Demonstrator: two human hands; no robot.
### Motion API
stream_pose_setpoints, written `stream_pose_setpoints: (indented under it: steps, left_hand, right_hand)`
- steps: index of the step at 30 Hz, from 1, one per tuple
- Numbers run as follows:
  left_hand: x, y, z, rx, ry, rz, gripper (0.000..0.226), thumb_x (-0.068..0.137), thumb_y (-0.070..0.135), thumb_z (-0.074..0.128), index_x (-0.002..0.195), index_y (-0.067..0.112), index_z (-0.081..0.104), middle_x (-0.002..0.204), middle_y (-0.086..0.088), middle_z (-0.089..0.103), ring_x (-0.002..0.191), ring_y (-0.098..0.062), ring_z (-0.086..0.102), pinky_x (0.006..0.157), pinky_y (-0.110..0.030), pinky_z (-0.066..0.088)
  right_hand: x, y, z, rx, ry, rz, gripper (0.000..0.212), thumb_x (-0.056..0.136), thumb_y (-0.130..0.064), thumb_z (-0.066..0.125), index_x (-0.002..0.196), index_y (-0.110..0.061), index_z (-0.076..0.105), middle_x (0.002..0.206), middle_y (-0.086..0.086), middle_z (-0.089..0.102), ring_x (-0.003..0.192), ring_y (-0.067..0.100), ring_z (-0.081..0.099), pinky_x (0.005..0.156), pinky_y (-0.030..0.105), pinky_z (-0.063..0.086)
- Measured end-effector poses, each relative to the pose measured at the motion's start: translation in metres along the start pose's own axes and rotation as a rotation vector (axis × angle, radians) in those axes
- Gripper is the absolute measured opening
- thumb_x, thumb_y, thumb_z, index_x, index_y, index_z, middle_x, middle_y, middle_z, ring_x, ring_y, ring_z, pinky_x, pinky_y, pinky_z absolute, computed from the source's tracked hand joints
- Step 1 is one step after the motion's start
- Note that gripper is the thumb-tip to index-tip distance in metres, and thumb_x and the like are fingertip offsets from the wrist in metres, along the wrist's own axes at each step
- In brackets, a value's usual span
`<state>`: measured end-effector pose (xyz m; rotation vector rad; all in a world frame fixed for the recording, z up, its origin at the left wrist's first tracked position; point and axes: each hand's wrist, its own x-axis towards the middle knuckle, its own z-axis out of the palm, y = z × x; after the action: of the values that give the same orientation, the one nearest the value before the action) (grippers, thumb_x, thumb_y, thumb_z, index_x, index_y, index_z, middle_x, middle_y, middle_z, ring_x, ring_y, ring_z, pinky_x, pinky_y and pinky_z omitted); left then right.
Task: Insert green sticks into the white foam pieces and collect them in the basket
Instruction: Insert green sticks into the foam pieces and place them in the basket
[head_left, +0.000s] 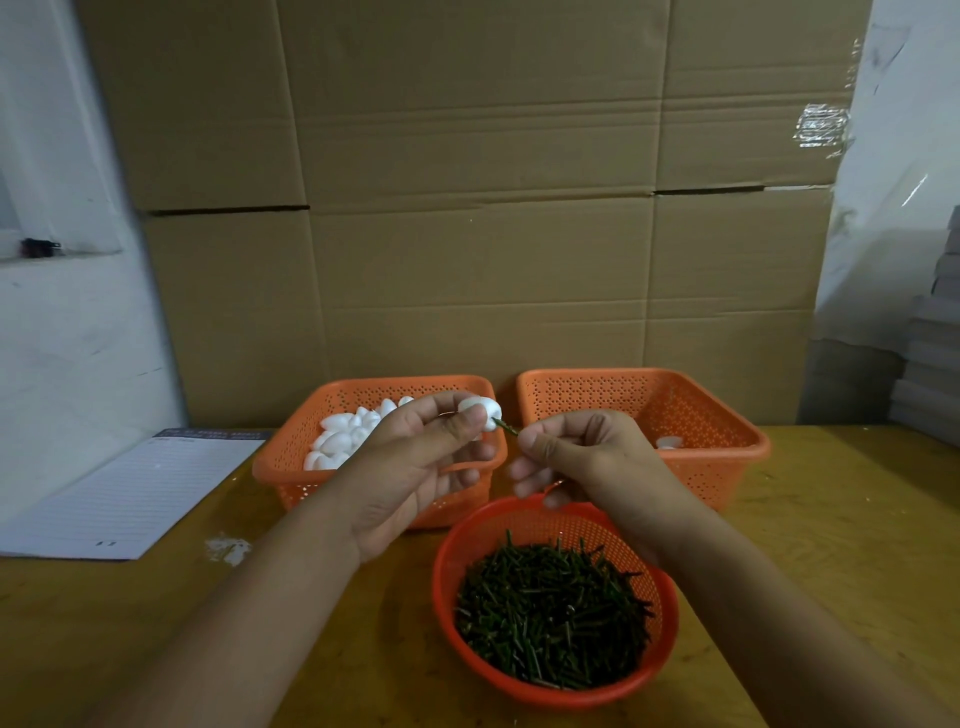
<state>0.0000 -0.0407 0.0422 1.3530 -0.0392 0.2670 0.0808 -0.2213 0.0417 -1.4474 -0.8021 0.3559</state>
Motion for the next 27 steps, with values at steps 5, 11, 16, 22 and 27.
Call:
stream_pose_setpoints:
  steps: [5, 11, 16, 22, 27]
  left_hand:
    - [0.0001, -0.0012, 0.0008, 0.009, 0.020, 0.019, 0.046, 0.073, 0.023, 0.078, 0.115, 0.013, 0.064, 0.091, -0.001, 0.073, 0.079, -0.010, 0.068, 0.064, -0.023, 0.055]
    - [0.0001, -0.0025, 0.0011, 0.100, 0.034, 0.043, 0.049, 0.072, 0.020, 0.079, 0.117, 0.012, 0.063, 0.097, -0.001, 0.074, 0.082, -0.010, 0.068, 0.069, -0.023, 0.056]
    - [0.0005, -0.0044, 0.0021, 0.146, 0.035, 0.063, 0.052, 0.069, 0.019, 0.081, 0.117, 0.011, 0.063, 0.100, -0.004, 0.075, 0.081, -0.012, 0.069, 0.070, -0.025, 0.055]
    - [0.0010, -0.0067, 0.0026, 0.185, 0.037, 0.075, 0.051, 0.065, 0.024, 0.084, 0.111, 0.016, 0.064, 0.101, -0.003, 0.075, 0.084, -0.012, 0.068, 0.069, -0.024, 0.055]
    - [0.0007, -0.0073, 0.0025, 0.225, 0.028, 0.087, 0.044, 0.069, 0.022, 0.081, 0.109, 0.017, 0.064, 0.102, 0.000, 0.075, 0.084, -0.011, 0.068, 0.070, -0.025, 0.055]
  right_hand:
    - [-0.0006, -0.0015, -0.0003, -0.029, 0.019, 0.005, 0.011, 0.095, -0.009, 0.063, 0.091, -0.004, 0.071, 0.081, 0.015, 0.075, 0.066, 0.019, 0.070, 0.054, 0.022, 0.052]
    - [-0.0002, -0.0017, 0.0006, -0.073, 0.026, 0.016, 0.012, 0.094, -0.012, 0.065, 0.088, -0.005, 0.072, 0.078, 0.013, 0.075, 0.065, 0.017, 0.070, 0.054, 0.021, 0.052]
    - [-0.0013, -0.0024, 0.0010, -0.092, 0.018, 0.003, 0.013, 0.094, -0.013, 0.065, 0.085, -0.008, 0.073, 0.076, 0.012, 0.075, 0.064, 0.017, 0.070, 0.053, 0.021, 0.052]
    - [-0.0015, -0.0026, 0.0021, -0.101, 0.010, -0.008, 0.015, 0.094, -0.013, 0.065, 0.082, -0.010, 0.073, 0.074, 0.010, 0.075, 0.063, 0.017, 0.070, 0.053, 0.020, 0.052]
    - [-0.0009, -0.0012, 0.0018, -0.105, 0.007, -0.010, 0.015, 0.094, -0.014, 0.065, 0.082, -0.011, 0.073, 0.075, 0.010, 0.075, 0.064, 0.017, 0.071, 0.053, 0.020, 0.051]
